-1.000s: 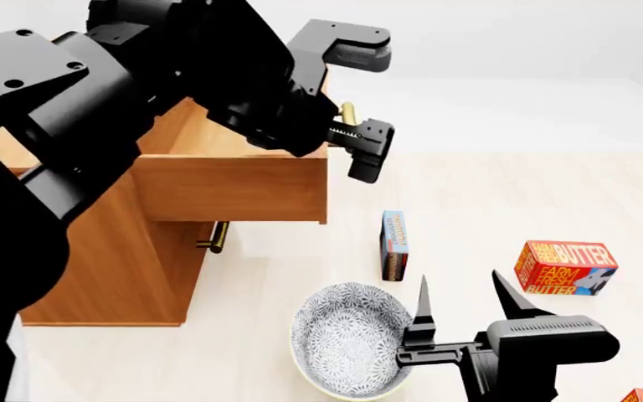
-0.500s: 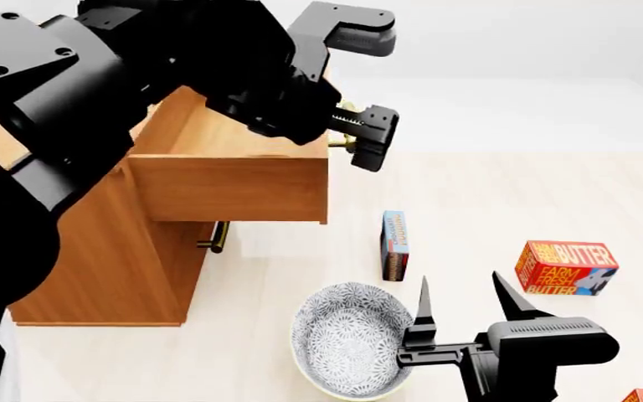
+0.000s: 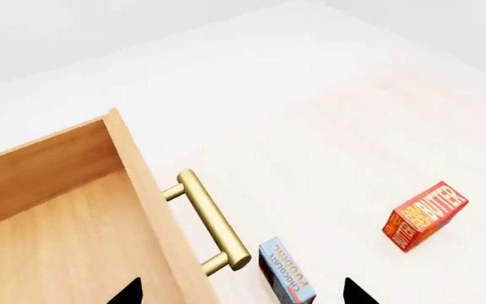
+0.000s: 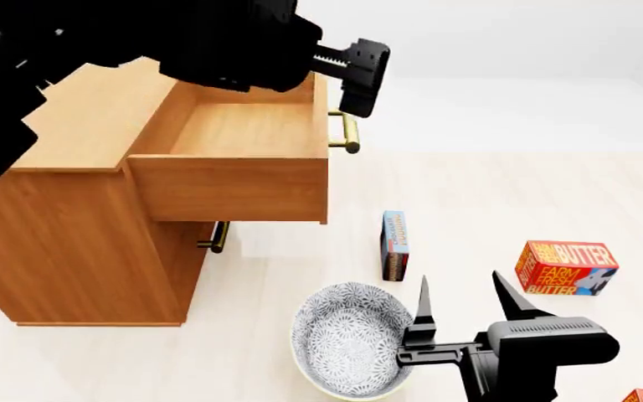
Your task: Put the chocolate pudding in the top drawer of the cabinet and close it.
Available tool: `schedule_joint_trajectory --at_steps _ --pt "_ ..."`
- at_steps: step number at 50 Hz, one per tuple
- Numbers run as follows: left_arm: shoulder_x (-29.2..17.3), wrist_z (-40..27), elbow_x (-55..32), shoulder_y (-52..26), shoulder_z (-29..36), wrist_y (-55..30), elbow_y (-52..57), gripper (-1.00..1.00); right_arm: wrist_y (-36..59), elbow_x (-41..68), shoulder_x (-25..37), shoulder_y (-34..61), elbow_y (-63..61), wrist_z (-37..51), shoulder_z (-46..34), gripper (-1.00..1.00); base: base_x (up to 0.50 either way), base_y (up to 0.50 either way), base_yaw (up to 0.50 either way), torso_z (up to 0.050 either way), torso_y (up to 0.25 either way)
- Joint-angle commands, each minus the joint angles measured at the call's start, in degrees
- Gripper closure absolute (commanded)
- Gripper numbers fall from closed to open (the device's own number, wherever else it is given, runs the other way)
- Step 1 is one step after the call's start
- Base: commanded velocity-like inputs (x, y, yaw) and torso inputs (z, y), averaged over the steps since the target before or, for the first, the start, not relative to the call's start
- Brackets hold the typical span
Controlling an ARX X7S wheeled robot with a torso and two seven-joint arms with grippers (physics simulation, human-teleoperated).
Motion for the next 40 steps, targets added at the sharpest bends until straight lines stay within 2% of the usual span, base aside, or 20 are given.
schedule_joint_trajectory --at_steps 1,8,16,40 --pt "-13.1 -11.9 3.5 2.3 -4.5 11.5 21.4 -1.0 0.1 -0.2 0.1 0.2 -0.2 0.3 -0.3 -1.0 0.0 0.0 0.0 0.0 0.0" --pt "-20.6 -18.4 6.8 4.7 -7.8 19.5 33.3 -1.0 -0.4 -0.3 0.1 0.0 0.2 0.4 -0.4 -1.0 0.0 0.0 0.0 0.0 0.0" --pt "-27.5 -22.0 8.5 7.4 -9.8 24.0 43.8 -1.0 -0.3 -0.4 0.1 0.3 0.4 0.6 -0.6 -1.0 0.0 0.0 0.0 0.0 0.0" --pt "-47.6 -26.9 13.9 14.9 -12.7 32.3 70.7 -1.0 0.0 -1.2 0.5 0.2 -0.4 1.6 -1.0 -1.0 0.0 0.0 0.0 0.0 0.0"
